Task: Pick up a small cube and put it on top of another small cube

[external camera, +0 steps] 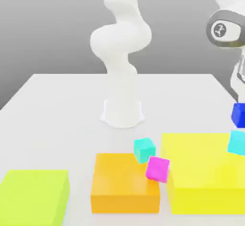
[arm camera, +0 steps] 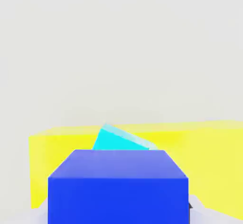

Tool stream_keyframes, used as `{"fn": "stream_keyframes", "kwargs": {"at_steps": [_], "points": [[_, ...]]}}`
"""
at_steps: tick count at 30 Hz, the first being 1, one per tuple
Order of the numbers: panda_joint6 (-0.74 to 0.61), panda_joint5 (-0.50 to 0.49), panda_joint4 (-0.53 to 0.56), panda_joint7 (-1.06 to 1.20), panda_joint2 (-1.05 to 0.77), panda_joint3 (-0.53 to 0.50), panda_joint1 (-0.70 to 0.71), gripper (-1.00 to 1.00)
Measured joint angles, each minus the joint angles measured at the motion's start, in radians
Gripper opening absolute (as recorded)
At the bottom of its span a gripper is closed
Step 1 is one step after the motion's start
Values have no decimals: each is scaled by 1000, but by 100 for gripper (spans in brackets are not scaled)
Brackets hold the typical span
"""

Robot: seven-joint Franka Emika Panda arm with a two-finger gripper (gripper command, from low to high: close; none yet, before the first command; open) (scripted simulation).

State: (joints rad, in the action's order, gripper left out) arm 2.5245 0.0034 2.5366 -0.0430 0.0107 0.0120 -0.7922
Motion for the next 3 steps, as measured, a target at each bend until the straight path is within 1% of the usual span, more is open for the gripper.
{"fn": "stream_keyframes", "kwargs": {"at_steps": [3], "points": [[0,0,0,0,0,0,-1,100]]}}
